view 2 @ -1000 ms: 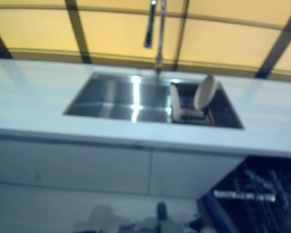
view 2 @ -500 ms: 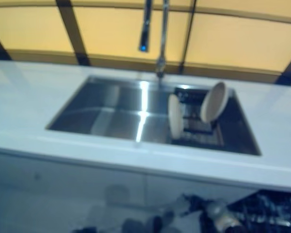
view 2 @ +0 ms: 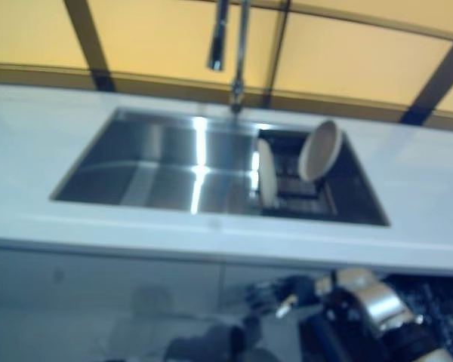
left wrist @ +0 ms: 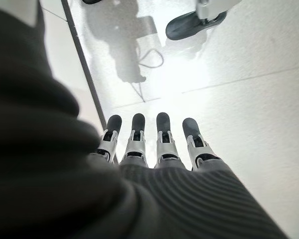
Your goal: Take plates into dishwasher
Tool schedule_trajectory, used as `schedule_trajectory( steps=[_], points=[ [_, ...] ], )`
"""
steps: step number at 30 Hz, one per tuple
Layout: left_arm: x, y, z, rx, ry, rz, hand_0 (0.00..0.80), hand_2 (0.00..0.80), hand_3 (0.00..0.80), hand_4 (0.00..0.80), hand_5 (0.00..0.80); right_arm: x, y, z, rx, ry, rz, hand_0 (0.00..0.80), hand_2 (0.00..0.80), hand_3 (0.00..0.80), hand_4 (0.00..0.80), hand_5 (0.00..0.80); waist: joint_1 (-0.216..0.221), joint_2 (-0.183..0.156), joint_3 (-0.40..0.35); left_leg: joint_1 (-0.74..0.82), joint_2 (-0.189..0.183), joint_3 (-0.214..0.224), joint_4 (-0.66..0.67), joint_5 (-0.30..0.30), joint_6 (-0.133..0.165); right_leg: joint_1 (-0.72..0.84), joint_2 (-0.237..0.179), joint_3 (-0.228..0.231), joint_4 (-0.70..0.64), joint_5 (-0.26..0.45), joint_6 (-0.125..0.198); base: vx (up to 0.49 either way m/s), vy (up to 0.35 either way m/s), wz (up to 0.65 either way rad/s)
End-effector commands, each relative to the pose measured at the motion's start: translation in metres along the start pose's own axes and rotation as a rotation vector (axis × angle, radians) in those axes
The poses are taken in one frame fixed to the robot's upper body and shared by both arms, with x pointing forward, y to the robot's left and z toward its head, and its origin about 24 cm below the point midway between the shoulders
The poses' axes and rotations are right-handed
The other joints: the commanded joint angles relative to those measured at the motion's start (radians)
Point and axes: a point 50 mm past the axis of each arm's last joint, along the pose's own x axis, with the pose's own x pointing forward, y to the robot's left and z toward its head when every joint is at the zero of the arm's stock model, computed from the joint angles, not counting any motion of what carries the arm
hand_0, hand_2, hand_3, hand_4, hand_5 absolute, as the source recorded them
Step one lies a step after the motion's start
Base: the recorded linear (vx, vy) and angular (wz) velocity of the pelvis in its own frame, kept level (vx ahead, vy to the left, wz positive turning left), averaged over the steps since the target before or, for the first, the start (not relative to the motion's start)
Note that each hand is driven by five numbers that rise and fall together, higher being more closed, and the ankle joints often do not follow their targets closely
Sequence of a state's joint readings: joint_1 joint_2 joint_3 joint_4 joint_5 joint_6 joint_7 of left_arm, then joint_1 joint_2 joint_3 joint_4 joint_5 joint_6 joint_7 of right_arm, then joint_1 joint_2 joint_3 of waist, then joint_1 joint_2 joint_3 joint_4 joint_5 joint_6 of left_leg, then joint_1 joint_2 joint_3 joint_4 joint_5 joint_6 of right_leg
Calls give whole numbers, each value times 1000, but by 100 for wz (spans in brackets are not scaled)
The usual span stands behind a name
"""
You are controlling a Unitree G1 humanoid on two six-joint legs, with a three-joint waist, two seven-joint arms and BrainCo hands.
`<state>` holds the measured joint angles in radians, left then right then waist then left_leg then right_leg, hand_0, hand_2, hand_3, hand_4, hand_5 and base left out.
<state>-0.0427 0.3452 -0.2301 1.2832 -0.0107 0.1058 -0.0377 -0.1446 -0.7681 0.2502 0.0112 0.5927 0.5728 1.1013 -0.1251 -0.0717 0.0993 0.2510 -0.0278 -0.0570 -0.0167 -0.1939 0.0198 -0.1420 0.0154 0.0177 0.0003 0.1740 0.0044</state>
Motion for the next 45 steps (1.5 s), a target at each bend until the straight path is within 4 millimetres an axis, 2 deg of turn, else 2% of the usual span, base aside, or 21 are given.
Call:
schedule_trajectory(
  steps=[1,2,5,7,11,15,18,22,24,25,26,28,29,30,31,32,33,34,35,39,45],
  points=[
    [-1,14,-2,29,3,42,0,0,0,0,0,-5,8,56,-33,-264,85,0,0,0,0,0,6,-40,-2,-45,-64,2,94,10,14,-25,-72,-17,46,18,115,-39,42,-14],
    [-1,13,-2,33,4,40,0,0,0,0,0,-10,8,73,-25,-391,76,0,0,0,0,0,6,-40,-4,-41,-65,1,95,7,16,-23,-73,-15,47,21,119,-25,37,-10],
    [0,10,-5,39,13,33,0,0,0,0,0,-18,9,95,-24,-539,61,0,0,0,0,0,5,-38,-12,-30,-66,-2,92,0,18,-22,-72,-12,45,24,121,-17,48,-2],
    [0,4,-10,44,21,24,0,0,0,0,0,-34,3,116,11,-701,-23,0,0,0,0,0,4,-35,-19,-19,-67,-3,90,-6,19,-20,-74,-11,45,26,123,-14,77,0],
    [0,-6,-16,69,32,6,0,0,0,0,0,-90,-21,143,86,-1088,-286,0,0,0,0,0,-2,-39,-32,3,-75,-5,89,-15,21,-19,-89,-13,44,34,126,-17,51,2],
    [0,-8,-17,70,33,2,0,0,0,0,0,-130,-14,173,16,-1311,-405,0,0,0,0,0,-7,-31,-37,19,-76,8,84,-20,18,-14,-95,-21,37,41,127,24,44,-1],
    [0,-7,-16,61,27,1,0,0,0,0,0,-156,-3,202,-58,-1424,-483,0,0,0,0,0,-1,-25,-41,31,-71,35,77,-18,10,-4,-110,-61,34,42,132,54,19,-9],
    [-1,0,-21,11,43,34,0,0,0,0,0,-180,3,235,-100,-1528,-589,0,0,0,0,0,49,-3,-34,31,-34,140,78,-1,-17,26,-144,-229,129,-29,128,9,-38,-40],
    [-1,4,-20,-24,56,46,0,0,0,0,0,-194,5,250,-71,-1568,-708,0,0,0,0,0,67,6,-35,24,-9,155,86,5,-28,42,-135,-242,169,-92,104,9,-104,-66],
    [-1,4,-20,-37,63,48,0,0,0,0,0,-202,3,253,-60,-1570,-840,0,0,0,0,0,71,0,-43,24,-10,147,91,-9,-28,52,-128,-240,149,-95,97,107,-132,-41],
    [-1,3,-22,-65,79,57,0,0,0,0,0,-214,0,256,-9,-1579,-959,0,0,0,0,0,76,0,-56,37,3,118,115,15,-47,62,-107,-236,118,-96,80,93,-119,-9],
    [-1,-1,-26,-106,85,64,0,0,0,0,0,-233,-9,256,-2,-1554,-1170,0,0,0,0,0,78,3,-72,8,37,95,301,182,-111,81,-77,-229,77,-100,46,48,-108,-2],
    [-1,-3,-26,-108,77,61,0,0,0,0,0,-239,-11,255,-11,-1548,-1228,0,0,0,0,0,92,-6,-68,-49,34,92,400,216,-121,116,-76,-219,51,-101,37,70,-103,-31],
    [0,-6,-17,-104,47,52,0,0,0,0,0,-242,-11,259,-19,-1515,-1338,0,0,0,0,0,124,-27,-50,-195,21,101,465,244,-118,177,-88,-204,8,-100,29,79,-42,-38],
    [1,-7,-11,-103,32,46,0,0,0,0,0,-244,-12,257,-11,-1499,-1398,0,0,0,0,0,137,-24,-42,-237,31,125,407,237,-118,212,-87,-205,-9,-108,35,119,51,-65],
    [1,-9,-3,-90,11,38,0,0,0,0,0,-244,-13,260,-5,-1498,-1452,0,0,0,0,0,159,-9,-23,-281,50,183,224,261,-128,268,-75,-206,-38,-118,52,104,77,-47],
    [1,-8,1,-73,-6,37,0,0,0,0,0,-243,-12,262,-1,-1503,-1474,0,0,0,0,0,173,-17,-2,-316,68,208,225,278,-125,280,-88,-202,-26,-129,50,58,21,-38],
    [1,-7,10,-54,-24,34,0,0,0,0,0,-239,-9,267,2,-1495,-1506,0,0,0,0,0,198,-34,4,-401,33,181,312,258,-120,290,-105,-201,-32,-125,51,-5,-2,-5],
    [1,-3,22,-57,-34,31,0,0,0,0,0,-227,-5,273,-28,-1476,-1508,0,0,0,0,0,189,-27,-7,-359,15,141,251,215,-102,278,-107,-177,-42,-127,62,-11,34,-15],
    [0,3,39,-62,-47,43,0,0,0,0,0,-220,-6,286,-202,-1279,-1583,0,0,0,0,0,159,1,-37,-203,1,153,51,185,-67,242,-109,-202,-33,-131,76,57,92,-51],
    [0,8,35,-47,-41,62,0,0,0,0,0,-213,-11,294,-277,-1035,-1624,0,0,0,0,0,165,-13,-73,-169,-2,146,-27,197,-58,237,-97,-216,-53,-130,76,36,-33,-11]
  ],
)
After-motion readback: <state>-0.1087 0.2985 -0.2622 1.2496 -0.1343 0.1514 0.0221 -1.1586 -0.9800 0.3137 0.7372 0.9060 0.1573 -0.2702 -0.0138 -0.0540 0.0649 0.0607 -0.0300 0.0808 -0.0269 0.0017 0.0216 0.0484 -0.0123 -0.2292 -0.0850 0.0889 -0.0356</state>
